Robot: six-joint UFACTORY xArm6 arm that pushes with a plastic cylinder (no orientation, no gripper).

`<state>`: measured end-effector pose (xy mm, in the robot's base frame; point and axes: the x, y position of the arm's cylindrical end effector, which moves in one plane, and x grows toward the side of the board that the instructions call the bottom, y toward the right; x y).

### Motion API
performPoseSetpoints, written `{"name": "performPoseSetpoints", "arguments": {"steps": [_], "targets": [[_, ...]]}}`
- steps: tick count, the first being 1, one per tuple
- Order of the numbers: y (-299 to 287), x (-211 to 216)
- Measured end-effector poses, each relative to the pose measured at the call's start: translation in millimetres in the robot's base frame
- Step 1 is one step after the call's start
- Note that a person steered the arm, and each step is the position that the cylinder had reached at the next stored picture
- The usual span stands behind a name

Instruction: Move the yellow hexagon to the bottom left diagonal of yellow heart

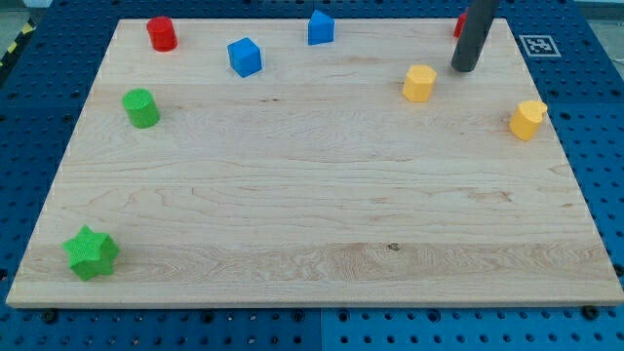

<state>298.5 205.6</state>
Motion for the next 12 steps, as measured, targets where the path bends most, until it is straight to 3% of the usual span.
{"name": "performPoseSetpoints", "arguments": {"steps": [3,8,12], "targets": [[-93,9],[-87,-1],[-28,16]]}}
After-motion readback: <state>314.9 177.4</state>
